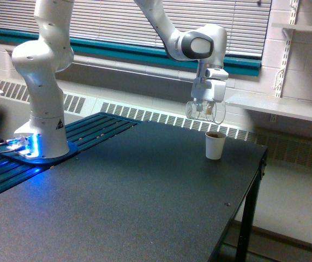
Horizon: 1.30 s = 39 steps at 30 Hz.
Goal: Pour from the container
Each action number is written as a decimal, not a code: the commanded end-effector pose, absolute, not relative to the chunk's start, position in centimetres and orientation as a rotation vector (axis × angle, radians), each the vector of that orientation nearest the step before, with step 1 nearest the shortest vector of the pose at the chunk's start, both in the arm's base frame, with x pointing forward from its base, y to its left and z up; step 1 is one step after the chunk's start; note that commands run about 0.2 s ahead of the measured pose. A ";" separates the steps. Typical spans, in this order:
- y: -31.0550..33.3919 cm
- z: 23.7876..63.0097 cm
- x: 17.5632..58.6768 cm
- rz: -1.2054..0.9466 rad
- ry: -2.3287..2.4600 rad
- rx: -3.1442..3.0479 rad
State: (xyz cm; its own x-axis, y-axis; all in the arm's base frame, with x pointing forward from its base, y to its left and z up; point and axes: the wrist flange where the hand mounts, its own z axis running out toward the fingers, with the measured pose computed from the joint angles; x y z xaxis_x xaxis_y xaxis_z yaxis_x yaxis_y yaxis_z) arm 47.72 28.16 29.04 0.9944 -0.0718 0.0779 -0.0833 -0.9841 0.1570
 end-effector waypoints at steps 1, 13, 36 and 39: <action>26.3 27.8 46.6 0.143 -0.265 2.995; 15.4 23.2 46.1 -0.013 -0.604 3.015; 11.9 29.6 53.3 0.270 -0.496 3.055; 12.1 30.1 53.2 0.277 -0.481 3.078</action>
State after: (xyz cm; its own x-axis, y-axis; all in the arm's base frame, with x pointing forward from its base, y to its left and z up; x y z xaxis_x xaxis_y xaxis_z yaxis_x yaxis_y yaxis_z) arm 52.55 10.42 27.66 0.9154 -0.3799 0.1333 -0.3862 -0.9221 0.0242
